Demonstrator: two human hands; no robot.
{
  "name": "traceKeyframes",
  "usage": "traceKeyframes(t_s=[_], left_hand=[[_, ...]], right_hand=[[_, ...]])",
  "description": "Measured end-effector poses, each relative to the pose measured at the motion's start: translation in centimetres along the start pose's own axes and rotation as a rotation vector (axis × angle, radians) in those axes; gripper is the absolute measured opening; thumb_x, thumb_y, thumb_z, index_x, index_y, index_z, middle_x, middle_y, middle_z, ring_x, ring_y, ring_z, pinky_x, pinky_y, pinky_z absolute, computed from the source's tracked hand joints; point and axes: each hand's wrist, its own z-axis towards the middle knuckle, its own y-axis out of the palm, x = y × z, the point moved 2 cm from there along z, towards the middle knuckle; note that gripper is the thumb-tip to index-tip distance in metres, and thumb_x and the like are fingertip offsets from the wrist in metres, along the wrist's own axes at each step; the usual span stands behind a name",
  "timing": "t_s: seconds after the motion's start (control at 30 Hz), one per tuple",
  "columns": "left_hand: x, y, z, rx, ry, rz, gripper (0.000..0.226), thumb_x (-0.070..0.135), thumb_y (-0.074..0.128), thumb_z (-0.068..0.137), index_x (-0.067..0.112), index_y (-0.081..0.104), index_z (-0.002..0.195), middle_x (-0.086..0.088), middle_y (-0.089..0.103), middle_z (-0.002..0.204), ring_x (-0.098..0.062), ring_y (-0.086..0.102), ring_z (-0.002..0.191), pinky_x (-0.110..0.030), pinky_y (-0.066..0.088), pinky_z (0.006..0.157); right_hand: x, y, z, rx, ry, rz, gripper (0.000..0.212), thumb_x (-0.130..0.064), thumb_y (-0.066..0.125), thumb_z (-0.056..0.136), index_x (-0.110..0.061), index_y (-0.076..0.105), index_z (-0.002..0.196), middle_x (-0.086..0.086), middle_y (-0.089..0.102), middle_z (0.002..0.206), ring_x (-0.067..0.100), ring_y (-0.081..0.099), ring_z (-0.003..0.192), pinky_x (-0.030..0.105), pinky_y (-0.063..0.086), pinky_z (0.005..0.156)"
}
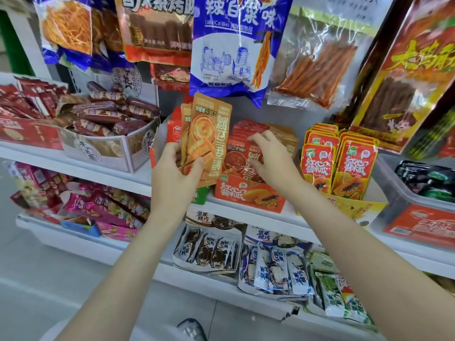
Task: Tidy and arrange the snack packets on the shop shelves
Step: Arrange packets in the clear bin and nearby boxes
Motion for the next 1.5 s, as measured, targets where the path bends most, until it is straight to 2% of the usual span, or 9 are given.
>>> traceKeyframes(t_s=[0.2, 0.37, 0.6, 0.77, 0.9, 1.0, 1.13, 1.3, 1.5], left_hand=[[-0.1, 0.3, -0.2, -0.007, -0.001, 0.019, 0.016, 0.019, 0.063, 0.085, 0.019, 0.05, 0.096, 0.007, 0.061, 0.091, -0.009, 0.059, 0.084, -0.016, 0.046, 0.069], [0.7, 0.1, -0.6, -0.044, 0.01, -0.109, 0.018, 0.016, 0.066, 0.083, 0.021, 0.052, 0.091, 0.012, 0.061, 0.087, 0.001, 0.059, 0.081, -0.017, 0.049, 0.072], [1.6, 2.5, -1.9, -0.538, -0.081, -0.272, 0.032, 0.005, 0.071, 0.076, 0.026, 0.054, 0.093, 0.007, 0.066, 0.095, -0.001, 0.064, 0.085, -0.021, 0.054, 0.079], [1.6, 4.1, -2.8, -0.796, -0.147, -0.184, 0.038, 0.0, 0.066, 0.08, 0.019, 0.053, 0.11, 0.008, 0.065, 0.106, -0.003, 0.063, 0.094, -0.019, 0.052, 0.086], [2.0, 5.0, -2.0, -0.592, 0.022, -0.11, 0.031, 0.006, 0.06, 0.086, 0.028, 0.054, 0.106, 0.011, 0.062, 0.108, -0.002, 0.059, 0.101, -0.019, 0.047, 0.093], [1.7, 5.7, -1.1, -0.407, 0.322, 0.296, 0.031, 0.008, 0.053, 0.089, 0.017, 0.056, 0.119, 0.005, 0.056, 0.123, -0.01, 0.048, 0.117, -0.023, 0.034, 0.102], [1.4, 8.6, -0.4, -0.386, 0.652, 0.549, 0.043, 0.001, 0.05, 0.083, 0.012, 0.054, 0.124, -0.002, 0.044, 0.142, -0.025, 0.033, 0.129, -0.037, 0.03, 0.106], [0.7, 10.7, 1.3, -0.359, 0.642, 0.763, 0.042, 0.008, 0.052, 0.074, 0.014, 0.062, 0.114, -0.006, 0.06, 0.12, -0.037, 0.054, 0.109, -0.046, 0.05, 0.076], [0.2, 11.3, 2.1, -0.316, 0.579, 0.792, 0.035, 0.006, 0.058, 0.072, 0.014, 0.067, 0.105, -0.012, 0.06, 0.116, -0.043, 0.051, 0.109, -0.049, 0.049, 0.074]], right_hand=[[1.0, 1.0, -0.2, -0.096, 0.084, 0.053, 0.052, -0.007, 0.065, 0.083, -0.015, 0.048, 0.132, 0.007, 0.035, 0.132, 0.024, 0.052, 0.099, 0.031, 0.045, 0.096], [0.8, -2.0, -1.9, 0.201, 0.163, 0.43, 0.042, -0.023, 0.065, 0.085, -0.016, 0.053, 0.124, -0.002, 0.043, 0.123, 0.004, 0.056, 0.086, 0.006, 0.045, 0.072], [0.6, -2.8, -5.9, -0.041, 0.383, 1.22, 0.06, -0.019, 0.074, 0.063, -0.021, 0.047, 0.117, 0.003, 0.065, 0.11, 0.021, 0.063, 0.105, 0.042, 0.055, 0.084], [1.7, -3.5, -7.6, -0.243, 0.388, 0.933, 0.04, 0.0, 0.071, 0.075, -0.019, 0.054, 0.106, -0.002, 0.068, 0.09, 0.0, 0.064, 0.072, 0.01, 0.045, 0.051], [4.1, -6.3, -6.8, 0.132, 0.505, 0.879, 0.027, 0.001, 0.068, 0.078, -0.018, 0.057, 0.095, -0.002, 0.067, 0.086, 0.015, 0.063, 0.079, 0.022, 0.051, 0.064], [6.5, -8.4, -4.8, 0.389, 0.538, 0.673, 0.03, -0.003, 0.066, 0.081, -0.017, 0.057, 0.107, -0.001, 0.064, 0.098, 0.019, 0.062, 0.095, 0.035, 0.051, 0.083], [6.5, -7.3, -1.1, 0.307, 0.418, 0.305, 0.037, -0.012, 0.07, 0.079, -0.012, 0.059, 0.113, 0.007, 0.065, 0.109, 0.026, 0.06, 0.104, 0.038, 0.048, 0.089], [5.4, -3.0, 1.0, 0.256, 0.349, 0.207, 0.029, -0.015, 0.064, 0.085, -0.008, 0.056, 0.111, 0.01, 0.065, 0.108, 0.029, 0.059, 0.101, 0.034, 0.046, 0.082], [6.5, -1.2, 0.9, 0.272, 0.293, 0.161, 0.027, -0.02, 0.057, 0.091, -0.003, 0.048, 0.109, 0.011, 0.062, 0.087, 0.021, 0.053, 0.071, 0.027, 0.034, 0.053]])
